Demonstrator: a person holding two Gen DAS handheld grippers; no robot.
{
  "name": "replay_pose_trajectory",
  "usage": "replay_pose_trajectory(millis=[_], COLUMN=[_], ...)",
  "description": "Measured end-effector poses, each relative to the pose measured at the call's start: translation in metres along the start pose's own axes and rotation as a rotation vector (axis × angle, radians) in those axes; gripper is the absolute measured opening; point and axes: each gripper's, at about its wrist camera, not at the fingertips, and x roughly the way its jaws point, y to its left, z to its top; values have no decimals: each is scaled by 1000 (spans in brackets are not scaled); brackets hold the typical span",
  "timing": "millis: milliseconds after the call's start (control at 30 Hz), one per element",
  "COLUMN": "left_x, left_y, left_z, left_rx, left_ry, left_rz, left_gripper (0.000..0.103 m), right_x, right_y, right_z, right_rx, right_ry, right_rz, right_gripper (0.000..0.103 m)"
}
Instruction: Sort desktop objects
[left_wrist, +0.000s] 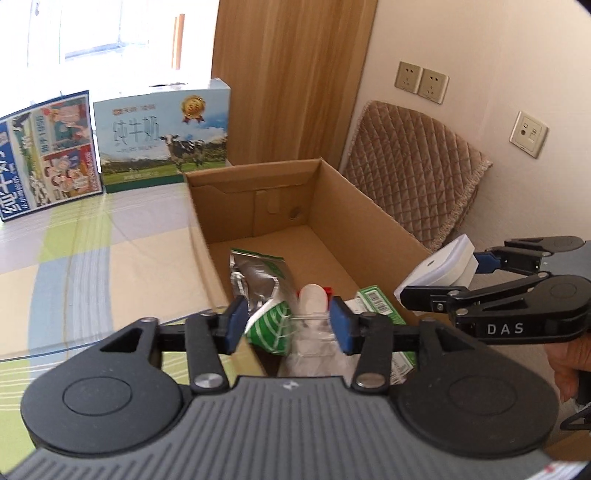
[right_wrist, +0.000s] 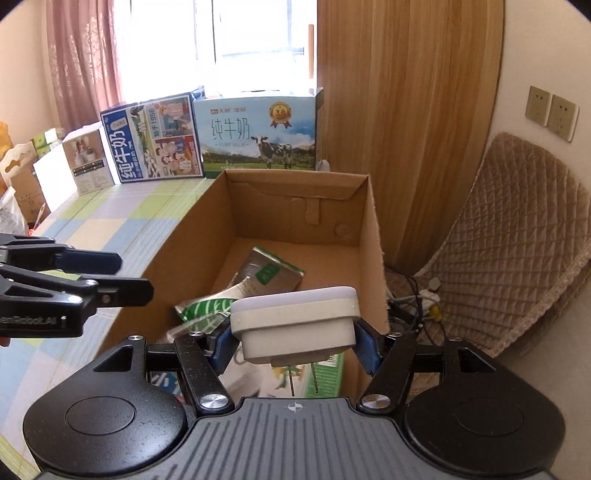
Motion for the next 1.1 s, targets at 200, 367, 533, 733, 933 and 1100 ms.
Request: replay_pose_trajectory(millis=[200,367,533,733,933,1100], left_x=[-16,-25,-37,-54,-77,-101], left_y=[8,14,26,32,33,25], left_z=[-2,-10,-19,-26,-27,-33], left_rx=[17,21,-23,-74,-131,-148], left_ry=[-25,-41,-45,-65,-42,-22], left_rz=[47,82,93,125,92,71], left_gripper=[71,86,94,101,102,102], right_x=[3,5,1,-11,-40,-67], right_y=[14,19,20,22,34,45], right_z=[5,7,6,-1,-7,-17], right_rx=[-16,9,20,32,28,56], right_ry=[9,0,-2,10,4,6], right_rz=[25,27,20,-3,-55,-71], right_gripper=[62,75,82,84,95,101])
